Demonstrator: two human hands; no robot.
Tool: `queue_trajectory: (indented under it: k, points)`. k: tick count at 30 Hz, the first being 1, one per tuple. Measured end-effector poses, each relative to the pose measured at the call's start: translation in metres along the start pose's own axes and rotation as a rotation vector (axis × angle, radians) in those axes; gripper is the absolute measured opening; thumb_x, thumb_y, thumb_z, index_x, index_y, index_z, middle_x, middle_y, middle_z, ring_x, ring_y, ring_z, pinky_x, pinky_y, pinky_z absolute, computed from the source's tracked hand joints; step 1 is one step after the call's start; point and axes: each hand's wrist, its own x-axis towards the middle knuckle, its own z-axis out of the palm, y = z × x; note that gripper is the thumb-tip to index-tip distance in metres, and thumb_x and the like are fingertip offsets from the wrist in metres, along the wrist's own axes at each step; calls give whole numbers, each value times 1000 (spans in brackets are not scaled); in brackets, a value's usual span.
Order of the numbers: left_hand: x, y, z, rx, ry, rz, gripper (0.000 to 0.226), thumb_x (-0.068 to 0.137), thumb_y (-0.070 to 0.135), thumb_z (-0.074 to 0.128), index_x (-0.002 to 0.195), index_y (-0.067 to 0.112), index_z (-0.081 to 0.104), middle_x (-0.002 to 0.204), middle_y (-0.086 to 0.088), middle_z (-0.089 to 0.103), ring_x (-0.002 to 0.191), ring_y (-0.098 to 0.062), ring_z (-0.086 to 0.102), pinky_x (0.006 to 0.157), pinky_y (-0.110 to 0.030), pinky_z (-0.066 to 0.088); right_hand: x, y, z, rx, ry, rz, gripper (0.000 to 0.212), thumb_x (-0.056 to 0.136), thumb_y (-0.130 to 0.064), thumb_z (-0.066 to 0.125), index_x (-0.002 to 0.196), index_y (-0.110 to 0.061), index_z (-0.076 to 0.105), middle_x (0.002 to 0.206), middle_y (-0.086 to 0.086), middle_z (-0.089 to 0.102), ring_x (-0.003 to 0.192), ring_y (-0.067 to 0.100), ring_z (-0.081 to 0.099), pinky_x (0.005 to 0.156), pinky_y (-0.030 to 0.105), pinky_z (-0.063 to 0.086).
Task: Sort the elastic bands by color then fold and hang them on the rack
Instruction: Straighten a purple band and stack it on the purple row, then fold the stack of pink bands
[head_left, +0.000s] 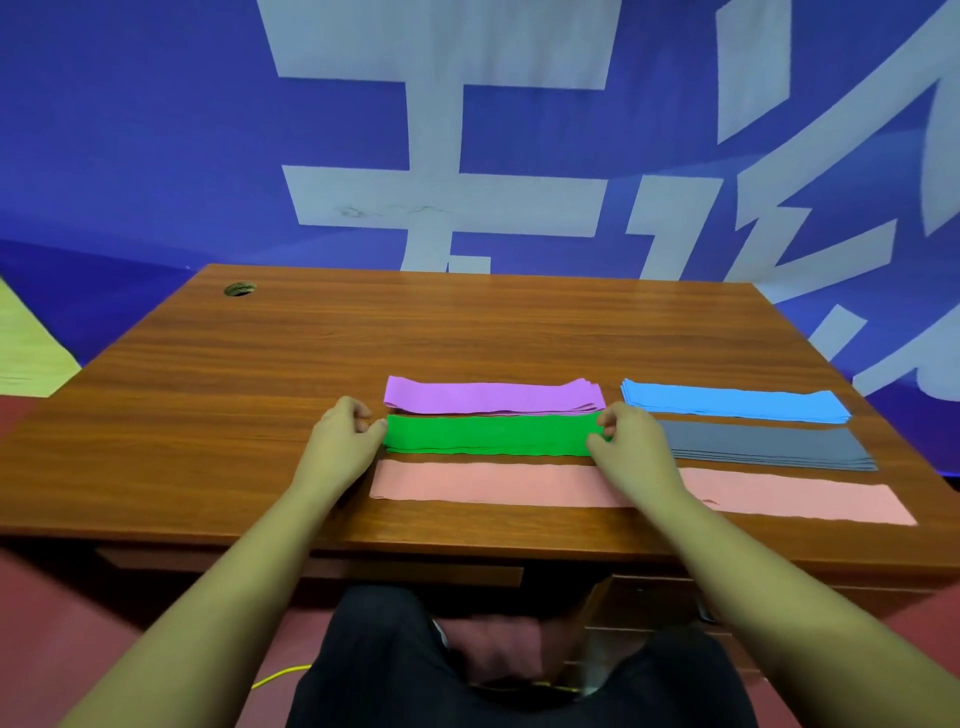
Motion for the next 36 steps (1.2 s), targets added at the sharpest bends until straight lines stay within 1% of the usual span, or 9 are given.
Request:
queue_trajectory:
  k: [4,11,14,18,23,26,28,32,36]
  points:
    - [-26,-2,-3,99,-74,-38,19,87,30,66,90,14,56,90,-3,65,90,-24,59,71,-30,38,-30,10,4,-123,-49,68,28,82,-17,61,108,-6,63,103,11,61,97,28,60,85,40,53]
    - [-42,5,4,273,-156,-135,29,80,25,69,97,4,59,105,-17,67,97,-34,62,75,-34,46,-49,12,1,-203,7,144,23,83,-14,56,103,-6,62,105,16,63,100,33,59,85,40,50]
    - [-43,11,4,274,-176,-187,20,82,22,67,81,5,57,98,-20,68,80,-31,57,67,-33,42,-47,3,-2,-161,-27,244,18,86,-10,57,104,-6,61,108,15,63,102,32,60,81,39,51]
    - [-44,10,2,224,-185,-206,20,82,20,68,70,11,55,83,-12,64,80,-30,60,66,-32,42,-39,-5,-4,-68,-85,388,17,88,-10,56,106,-10,58,110,11,65,102,30,62,80,38,55]
    - [-52,3,2,9,-80,-142,17,83,13,64,76,15,49,73,-1,60,69,-21,56,56,-32,35,-34,-5,-9,39,-108,360,12,83,-11,59,95,-12,59,101,10,65,101,29,61,79,37,53]
    - [-50,-1,-1,-171,-71,-137,15,83,9,65,79,14,51,71,-5,68,71,-26,65,66,-38,48,-34,-5,-20,260,-63,329,14,78,-5,61,79,-15,51,92,10,64,95,30,61,72,37,48]
    - [-51,2,-1,-310,-114,-140,14,85,6,66,85,13,54,79,-9,71,68,-25,68,66,-40,53,-35,-4,-31,458,-73,385,20,79,-3,67,84,-16,52,94,7,64,89,25,61,61,32,49]
    - [-58,22,3,-497,-225,-133,12,90,1,63,101,6,60,85,-11,71,59,-16,62,52,-24,46,-37,10,-57,708,-119,487,28,83,-5,71,105,-18,59,92,13,69,56,18,58,58,33,52]
    - [-69,54,15,-602,-288,-122,12,90,-2,59,102,1,60,76,-16,69,59,-20,58,48,-22,44,-35,37,-84,795,-43,490,24,83,4,69,103,-9,62,92,18,68,62,21,60,55,30,49]
